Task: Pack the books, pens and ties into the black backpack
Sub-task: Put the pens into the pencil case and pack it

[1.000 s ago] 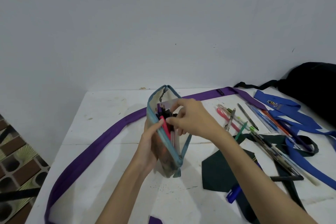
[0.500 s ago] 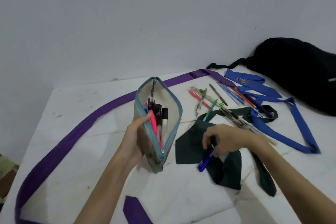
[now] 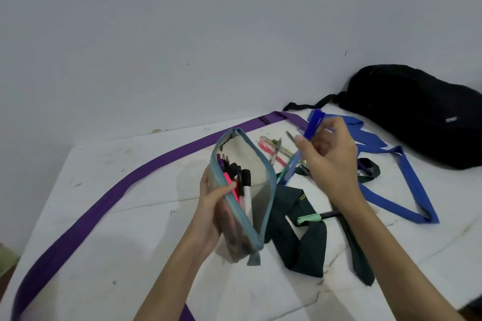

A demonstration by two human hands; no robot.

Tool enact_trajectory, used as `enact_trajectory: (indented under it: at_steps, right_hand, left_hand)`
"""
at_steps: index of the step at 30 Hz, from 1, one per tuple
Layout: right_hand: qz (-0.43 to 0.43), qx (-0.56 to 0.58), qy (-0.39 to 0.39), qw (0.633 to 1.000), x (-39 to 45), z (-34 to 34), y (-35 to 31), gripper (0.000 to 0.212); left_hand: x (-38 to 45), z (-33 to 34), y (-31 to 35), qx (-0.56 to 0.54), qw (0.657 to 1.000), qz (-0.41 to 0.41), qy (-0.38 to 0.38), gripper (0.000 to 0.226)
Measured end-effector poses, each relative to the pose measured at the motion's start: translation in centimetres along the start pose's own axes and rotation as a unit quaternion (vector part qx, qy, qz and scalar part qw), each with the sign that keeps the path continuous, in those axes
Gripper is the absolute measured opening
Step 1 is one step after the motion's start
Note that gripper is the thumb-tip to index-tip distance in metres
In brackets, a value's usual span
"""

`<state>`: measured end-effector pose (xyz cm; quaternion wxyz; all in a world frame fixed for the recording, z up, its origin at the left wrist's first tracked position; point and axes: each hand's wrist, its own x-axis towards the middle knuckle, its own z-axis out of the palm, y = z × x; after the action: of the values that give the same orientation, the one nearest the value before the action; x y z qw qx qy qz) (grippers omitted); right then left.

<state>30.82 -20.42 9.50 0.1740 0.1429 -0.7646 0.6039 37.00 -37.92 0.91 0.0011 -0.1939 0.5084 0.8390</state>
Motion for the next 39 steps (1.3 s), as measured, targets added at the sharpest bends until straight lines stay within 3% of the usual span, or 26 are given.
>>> enact_trajectory:
  at_steps: [3, 6, 9, 13, 16, 17, 19, 24, 29, 31, 33, 36, 39]
  right_hand:
    - [0.007, 0.078, -0.017, 0.997, 0.3, 0.9, -2.1, 0.034]
    - [0.061, -0.006, -0.110, 0.992, 0.9, 1.1, -2.1, 0.042]
    - [0.094, -0.188, -0.284, 0.935, 1.5, 0.4, -0.5, 0.038]
    - [-0.009, -0.298, -0.296, 0.907, 3.8, -0.7, 0.9, 0.020]
    - [-0.081, -0.420, -0.382, 0.819, 6.0, -0.4, 1.5, 0.019]
    - [-0.091, -0.443, -0.412, 0.791, 6.5, -0.5, 1.8, 0.011]
    - [-0.096, -0.464, -0.453, 0.755, 7.4, -0.8, 2.3, 0.019]
    - [-0.115, -0.459, -0.497, 0.727, 9.0, -2.7, 3.6, 0.014]
    - [-0.184, -0.400, -0.383, 0.812, 10.5, -4.1, 4.7, 0.021]
    - [-0.181, -0.384, -0.395, 0.815, 10.7, -4.5, 5.1, 0.027]
    - [-0.183, -0.333, -0.384, 0.841, 10.9, -5.1, 5.5, 0.026]
    - [-0.191, -0.194, -0.262, 0.926, 11.1, -6.4, 6.2, 0.017]
    - [-0.162, -0.131, -0.202, 0.957, 10.3, -7.4, 8.0, 0.008]
  left_hand:
    - [-0.2, 1.9, -0.4, -0.018, 1.000, -0.016, -0.003, 0.088]
    - [-0.3, 3.9, -0.6, -0.038, 0.999, -0.029, -0.018, 0.068]
    - [0.0, 6.0, -0.7, -0.062, 0.998, -0.016, -0.024, 0.054]
    - [0.8, 8.1, -1.1, -0.049, 0.998, -0.024, -0.006, 0.054]
    - [1.1, 9.6, -1.6, -0.033, 0.999, -0.031, -0.002, 0.059]
    - [1.2, 10.2, -1.8, -0.028, 0.999, -0.028, 0.002, 0.057]
    - [1.3, 11.4, -2.0, -0.025, 0.999, -0.022, 0.002, 0.051]
    - [1.5, 13.5, -3.1, -0.025, 0.999, -0.015, -0.035, 0.051]
    - [2.0, 14.9, -3.7, -0.006, 1.000, 0.009, -0.021, 0.053]
    - [2.2, 15.4, -3.7, -0.009, 1.000, 0.015, -0.021, 0.047]
    - [2.3, 15.5, -3.7, -0.016, 1.000, 0.021, -0.005, 0.040]
    - [2.1, 14.9, -3.5, -0.025, 0.999, 0.015, 0.044, 0.034]
    - [1.6, 13.1, -2.9, -0.013, 0.995, 0.023, 0.095, 0.032]
